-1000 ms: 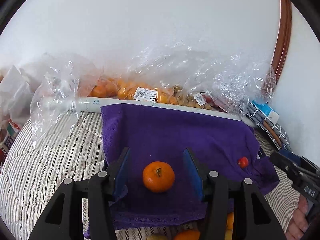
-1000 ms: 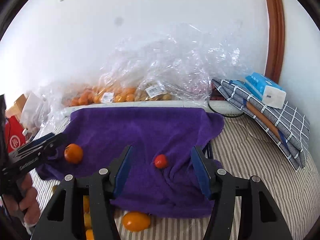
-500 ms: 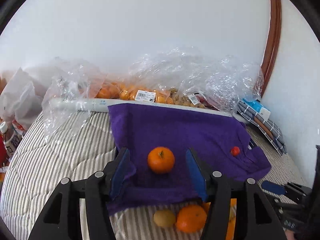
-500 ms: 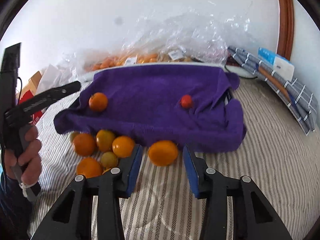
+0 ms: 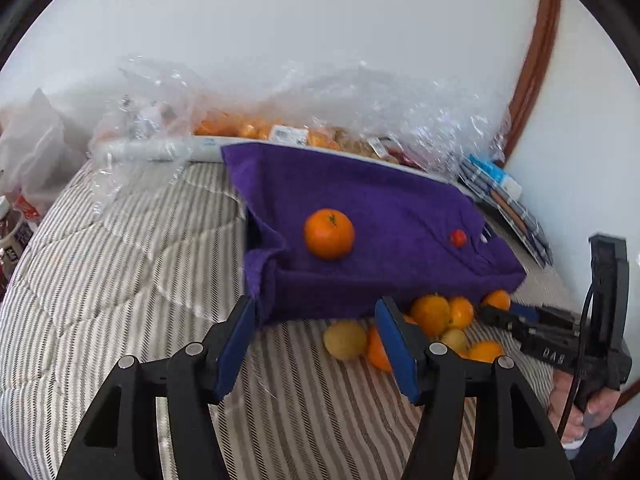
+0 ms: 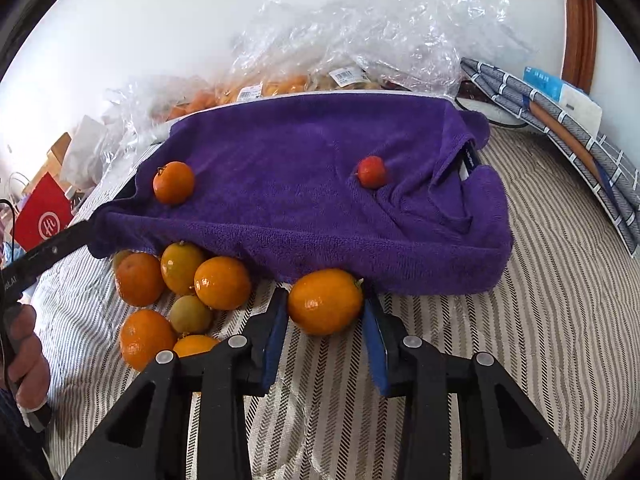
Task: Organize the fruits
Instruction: 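Close the right tool on the orange beside the towel edge, then close the left tool on the yellow-green fruit while the right holds the orange, then lift and carry the orange and yellow-green fruit over the purple towel, then lower the orange onto the towel beside the red fruit and open the right tool, then open the left tool to set the yellow-green fruit beside the tangerine while the right withdraws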
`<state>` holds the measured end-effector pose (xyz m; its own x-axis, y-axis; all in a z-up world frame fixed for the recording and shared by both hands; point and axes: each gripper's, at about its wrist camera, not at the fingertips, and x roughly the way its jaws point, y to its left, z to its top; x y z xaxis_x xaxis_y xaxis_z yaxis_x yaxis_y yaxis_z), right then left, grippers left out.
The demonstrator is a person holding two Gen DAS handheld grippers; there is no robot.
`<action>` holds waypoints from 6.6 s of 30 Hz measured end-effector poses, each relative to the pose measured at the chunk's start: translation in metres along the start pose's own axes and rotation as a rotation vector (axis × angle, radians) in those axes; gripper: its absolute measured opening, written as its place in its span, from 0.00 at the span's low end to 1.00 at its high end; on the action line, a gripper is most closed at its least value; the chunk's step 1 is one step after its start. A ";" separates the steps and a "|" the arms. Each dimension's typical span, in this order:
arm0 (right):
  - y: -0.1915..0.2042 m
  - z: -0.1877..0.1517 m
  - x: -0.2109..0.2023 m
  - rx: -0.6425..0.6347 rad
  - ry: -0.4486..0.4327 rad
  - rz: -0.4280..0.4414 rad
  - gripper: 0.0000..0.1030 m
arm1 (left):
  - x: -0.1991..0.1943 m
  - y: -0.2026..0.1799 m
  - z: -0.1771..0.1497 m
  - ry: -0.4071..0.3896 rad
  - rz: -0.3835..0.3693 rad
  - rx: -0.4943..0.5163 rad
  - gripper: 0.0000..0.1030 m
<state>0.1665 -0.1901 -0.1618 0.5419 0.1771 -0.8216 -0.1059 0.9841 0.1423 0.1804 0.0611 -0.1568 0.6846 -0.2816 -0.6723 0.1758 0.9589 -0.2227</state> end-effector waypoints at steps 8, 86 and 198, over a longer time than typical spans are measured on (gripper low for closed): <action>-0.008 -0.006 -0.012 0.027 -0.046 -0.042 0.35 | 0.013 -0.010 -0.011 0.068 0.049 0.065 0.51; -0.029 -0.002 -0.059 0.138 -0.312 0.001 0.35 | -0.010 -0.021 0.002 -0.112 0.023 0.036 0.26; 0.052 -0.024 -0.041 -0.083 -0.106 0.120 0.37 | 0.030 0.004 0.041 -0.129 0.101 -0.155 0.47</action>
<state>0.1182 -0.1465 -0.1342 0.6056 0.2980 -0.7379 -0.2412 0.9523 0.1868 0.2309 0.0580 -0.1493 0.7795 -0.1685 -0.6034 -0.0020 0.9625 -0.2714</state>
